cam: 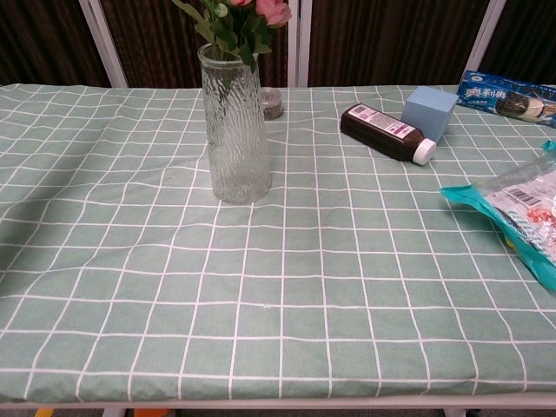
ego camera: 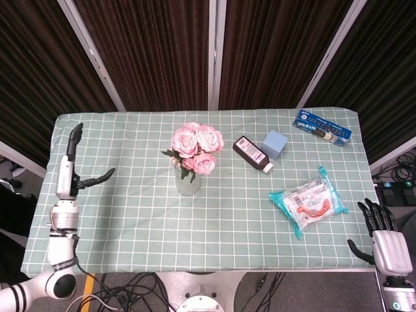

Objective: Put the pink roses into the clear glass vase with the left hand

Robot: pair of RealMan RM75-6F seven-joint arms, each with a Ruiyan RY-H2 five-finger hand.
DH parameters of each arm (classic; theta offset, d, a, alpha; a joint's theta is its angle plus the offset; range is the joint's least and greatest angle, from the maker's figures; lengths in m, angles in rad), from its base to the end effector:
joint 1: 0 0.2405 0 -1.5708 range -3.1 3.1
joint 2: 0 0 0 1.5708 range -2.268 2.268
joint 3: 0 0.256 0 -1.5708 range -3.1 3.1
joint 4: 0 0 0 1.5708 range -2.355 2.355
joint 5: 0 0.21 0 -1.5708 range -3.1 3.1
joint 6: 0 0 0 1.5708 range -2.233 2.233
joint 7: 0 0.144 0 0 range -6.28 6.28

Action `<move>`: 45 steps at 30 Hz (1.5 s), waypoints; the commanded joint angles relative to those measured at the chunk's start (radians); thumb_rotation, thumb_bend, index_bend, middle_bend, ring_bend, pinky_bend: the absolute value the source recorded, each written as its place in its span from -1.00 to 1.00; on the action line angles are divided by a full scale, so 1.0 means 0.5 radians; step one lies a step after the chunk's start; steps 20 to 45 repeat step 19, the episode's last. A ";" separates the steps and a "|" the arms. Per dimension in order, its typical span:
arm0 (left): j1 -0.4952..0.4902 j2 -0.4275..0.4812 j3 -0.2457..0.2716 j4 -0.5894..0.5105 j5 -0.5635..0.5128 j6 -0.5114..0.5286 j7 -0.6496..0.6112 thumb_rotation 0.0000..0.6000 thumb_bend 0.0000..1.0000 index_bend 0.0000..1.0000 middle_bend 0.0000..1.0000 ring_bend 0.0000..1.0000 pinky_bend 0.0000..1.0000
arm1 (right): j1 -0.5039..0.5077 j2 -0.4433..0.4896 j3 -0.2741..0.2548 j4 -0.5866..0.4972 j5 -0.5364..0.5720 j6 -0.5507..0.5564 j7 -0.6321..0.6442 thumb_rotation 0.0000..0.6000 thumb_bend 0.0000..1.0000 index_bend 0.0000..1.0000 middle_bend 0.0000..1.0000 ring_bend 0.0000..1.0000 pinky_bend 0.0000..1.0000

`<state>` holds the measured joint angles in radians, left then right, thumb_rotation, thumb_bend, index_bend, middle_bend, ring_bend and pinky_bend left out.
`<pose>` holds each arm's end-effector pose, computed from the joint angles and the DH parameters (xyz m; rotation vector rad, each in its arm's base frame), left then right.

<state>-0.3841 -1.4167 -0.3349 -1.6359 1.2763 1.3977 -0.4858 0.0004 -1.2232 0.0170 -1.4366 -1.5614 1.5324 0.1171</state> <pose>-0.2065 0.3057 0.1067 -0.9456 -1.3737 -1.7605 -0.3409 -0.1476 0.1397 1.3597 -0.9566 0.9167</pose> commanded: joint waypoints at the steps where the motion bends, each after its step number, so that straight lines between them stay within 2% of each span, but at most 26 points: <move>1: 0.170 0.166 0.392 0.359 0.458 0.205 0.473 1.00 -0.75 -0.95 -1.00 -1.00 -0.82 | -0.001 0.001 0.000 0.009 0.007 -0.003 0.015 1.00 -0.65 -0.97 -0.98 -1.00 -1.00; 3: 0.237 0.219 0.557 0.488 0.622 0.251 0.773 1.00 -0.75 -0.94 -1.00 -1.00 -0.79 | -0.004 0.006 -0.001 0.014 0.007 0.001 0.026 1.00 -0.66 -0.97 -0.98 -1.00 -1.00; 6: 0.347 0.257 0.699 0.521 0.689 0.287 1.025 1.00 -0.75 -0.94 -1.00 -1.00 -0.79 | -0.009 0.015 -0.005 0.015 -0.003 0.014 0.038 1.00 -0.65 -0.97 -0.98 -1.00 -1.00; 14: 0.594 0.276 0.807 0.486 0.637 0.440 1.274 1.00 -0.75 -0.94 -1.00 -1.00 -0.79 | -0.035 0.001 -0.027 0.041 -0.024 0.048 0.052 1.00 -0.66 -0.97 -0.98 -1.00 -1.00; 19: 0.684 0.290 0.833 0.486 0.632 0.499 1.253 1.00 -0.75 -0.94 -1.00 -1.00 -0.79 | -0.029 -0.025 -0.032 0.077 -0.012 0.017 0.041 1.00 -0.66 -0.97 -0.98 -1.00 -1.00; 45: 0.684 0.290 0.833 0.486 0.632 0.499 1.253 1.00 -0.75 -0.94 -1.00 -1.00 -0.79 | -0.029 -0.025 -0.032 0.077 -0.012 0.017 0.041 1.00 -0.66 -0.97 -0.98 -1.00 -1.00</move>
